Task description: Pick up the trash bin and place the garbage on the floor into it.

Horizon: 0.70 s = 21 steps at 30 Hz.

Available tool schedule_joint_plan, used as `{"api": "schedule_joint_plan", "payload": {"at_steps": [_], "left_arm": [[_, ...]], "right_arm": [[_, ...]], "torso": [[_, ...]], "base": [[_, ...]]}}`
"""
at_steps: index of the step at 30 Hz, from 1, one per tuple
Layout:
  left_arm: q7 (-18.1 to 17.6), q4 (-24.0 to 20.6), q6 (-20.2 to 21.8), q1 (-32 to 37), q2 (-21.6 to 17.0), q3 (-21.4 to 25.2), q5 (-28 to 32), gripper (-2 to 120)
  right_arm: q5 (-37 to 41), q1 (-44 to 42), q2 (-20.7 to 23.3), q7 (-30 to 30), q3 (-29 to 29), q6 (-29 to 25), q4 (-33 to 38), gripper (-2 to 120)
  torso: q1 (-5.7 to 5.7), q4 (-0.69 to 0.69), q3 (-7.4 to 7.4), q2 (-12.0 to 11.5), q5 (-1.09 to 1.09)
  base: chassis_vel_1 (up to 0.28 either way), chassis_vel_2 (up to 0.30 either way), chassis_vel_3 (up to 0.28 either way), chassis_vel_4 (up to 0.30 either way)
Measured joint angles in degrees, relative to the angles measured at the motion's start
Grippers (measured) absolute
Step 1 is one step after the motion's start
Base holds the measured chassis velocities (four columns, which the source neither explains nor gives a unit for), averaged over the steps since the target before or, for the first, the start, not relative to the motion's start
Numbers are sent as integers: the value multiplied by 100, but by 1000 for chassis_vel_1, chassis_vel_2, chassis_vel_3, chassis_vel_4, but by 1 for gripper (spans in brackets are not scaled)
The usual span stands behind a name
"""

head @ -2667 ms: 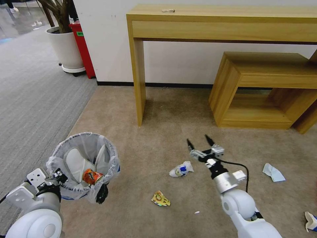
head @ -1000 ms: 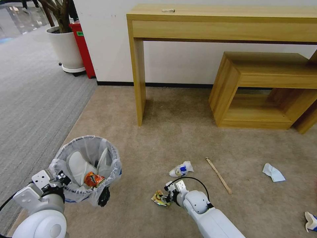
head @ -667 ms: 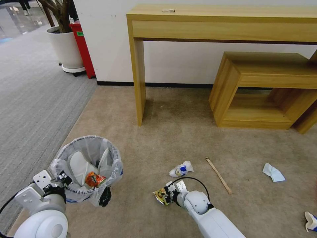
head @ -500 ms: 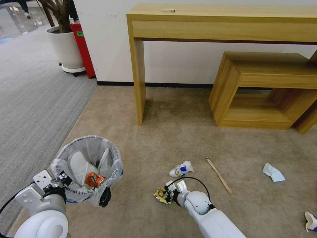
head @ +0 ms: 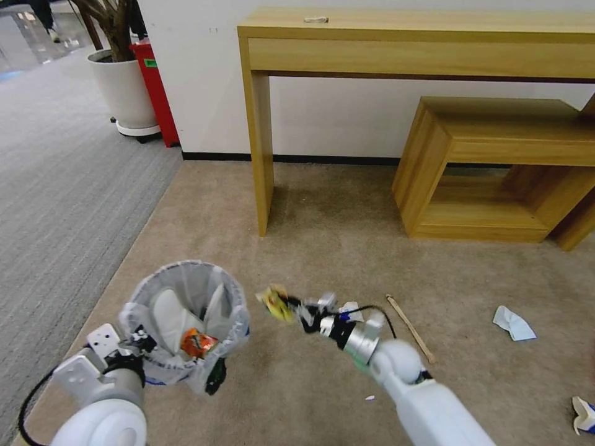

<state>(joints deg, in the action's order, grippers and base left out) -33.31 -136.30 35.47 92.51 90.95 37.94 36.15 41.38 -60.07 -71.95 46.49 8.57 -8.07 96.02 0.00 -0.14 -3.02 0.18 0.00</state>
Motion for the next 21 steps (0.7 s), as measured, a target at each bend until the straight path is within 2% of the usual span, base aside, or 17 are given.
{"api": "schedule_joint_plan", "payload": {"at_steps": [1,4,7,10,19,21], "left_arm": [[32,-3,-24,29,45,-146,-100,0],[97,-3,-52,83,108,-413,-298,0],[115,-16,-74,121,117,-618,-416,0],[117,-116,-59,158,117,-862,-383,0],[117,-141,-34,147,119,-898,-350,0],[117,-139,-30,131,119,-871,-332,0]], "right_arm": [[355,71,-36,174,-21,-96,164,0],[702,196,-121,359,-100,-202,344,0],[790,285,-181,393,-271,-217,402,0],[412,340,-284,432,-563,-217,157,0],[-154,358,-398,787,-697,-87,-154,0],[-197,369,-383,805,-689,-54,-153,9]], "torso": [[0,0,0,0,0],[0,0,0,0,0],[0,0,0,0,0],[0,1,0,0,0],[0,1,0,0,0],[0,1,0,0,0]], "base": [[0,0,0,0],[0,0,0,0],[0,0,0,0],[0,0,0,0],[0,0,0,0],[0,0,0,0]]}}
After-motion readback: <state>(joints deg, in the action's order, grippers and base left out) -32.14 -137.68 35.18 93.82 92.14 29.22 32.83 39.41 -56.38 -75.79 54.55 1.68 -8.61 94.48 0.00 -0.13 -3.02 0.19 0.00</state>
